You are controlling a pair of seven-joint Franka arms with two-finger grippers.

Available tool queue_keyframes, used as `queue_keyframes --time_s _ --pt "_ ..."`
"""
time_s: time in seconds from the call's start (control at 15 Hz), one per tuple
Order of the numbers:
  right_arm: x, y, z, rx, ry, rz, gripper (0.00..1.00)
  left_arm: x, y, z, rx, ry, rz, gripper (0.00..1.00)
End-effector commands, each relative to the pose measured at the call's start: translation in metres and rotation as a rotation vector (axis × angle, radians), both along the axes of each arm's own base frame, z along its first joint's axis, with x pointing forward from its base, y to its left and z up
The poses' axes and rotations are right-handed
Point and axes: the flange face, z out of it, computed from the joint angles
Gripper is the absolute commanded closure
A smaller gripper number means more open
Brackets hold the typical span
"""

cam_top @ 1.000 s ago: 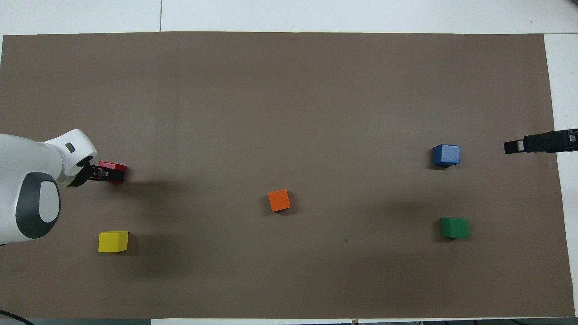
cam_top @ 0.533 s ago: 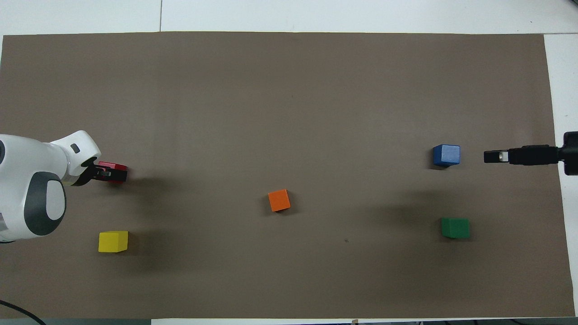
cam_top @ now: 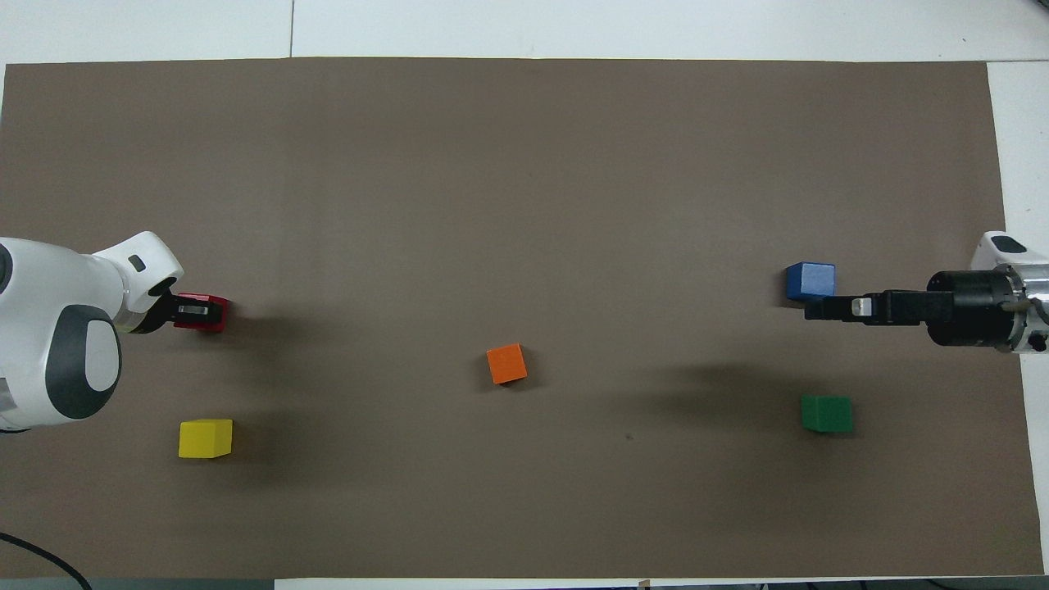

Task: Transfer red block to right arm and stack on blue block
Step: 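Lift the red cube with the left gripper while the right gripper approaches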

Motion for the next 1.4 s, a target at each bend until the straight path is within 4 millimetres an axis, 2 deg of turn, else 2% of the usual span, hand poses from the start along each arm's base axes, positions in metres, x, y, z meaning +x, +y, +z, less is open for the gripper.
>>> queue_keyframes --time_s 0.0,0.2,0.33,0.47,0.53,0.73,0.87,1.0,1.13,1.27,1.33 --pt "-0.001 0.029 -0.01 0.162 0.002 0.003 0.0 0.018 0.002 0.032 -0.006 0.024 0.078 1.0" --pt "0.008 0.065 -0.035 0.354 -0.019 0.009 0.0 0.033 -0.015 0.074 -0.065 0.08 0.38 1.0" --pt "0.013 0.082 -0.052 0.459 -0.034 0.011 0.0 0.038 -0.041 0.106 -0.067 0.119 0.509 1.0" --pt "0.015 0.1 -0.052 0.523 -0.03 0.013 0.0 0.042 -0.068 0.14 -0.136 0.184 0.691 1.0" --pt "0.016 0.117 -0.057 0.587 -0.016 0.014 0.0 0.042 -0.08 0.152 -0.165 0.228 0.792 1.0" --pt "0.019 0.16 -0.064 0.711 -0.017 -0.003 0.0 0.036 -0.122 0.169 -0.217 0.355 1.01 1.0" --pt "0.019 0.179 -0.063 0.762 -0.011 -0.005 0.0 0.034 -0.148 0.186 -0.262 0.395 1.087 1.0" --pt "0.016 0.206 -0.059 0.839 0.005 -0.007 0.0 0.032 -0.165 0.216 -0.306 0.478 1.165 1.0" --pt "0.017 0.224 -0.057 0.925 0.046 -0.018 0.0 0.029 -0.188 0.245 -0.349 0.532 1.256 1.0" --pt "0.015 0.247 -0.064 1.007 0.065 -0.013 0.0 0.028 -0.198 0.276 -0.431 0.598 1.306 1.0" --pt "0.015 0.25 -0.063 1.012 0.066 -0.011 0.0 0.027 -0.203 0.285 -0.457 0.639 1.338 1.0"
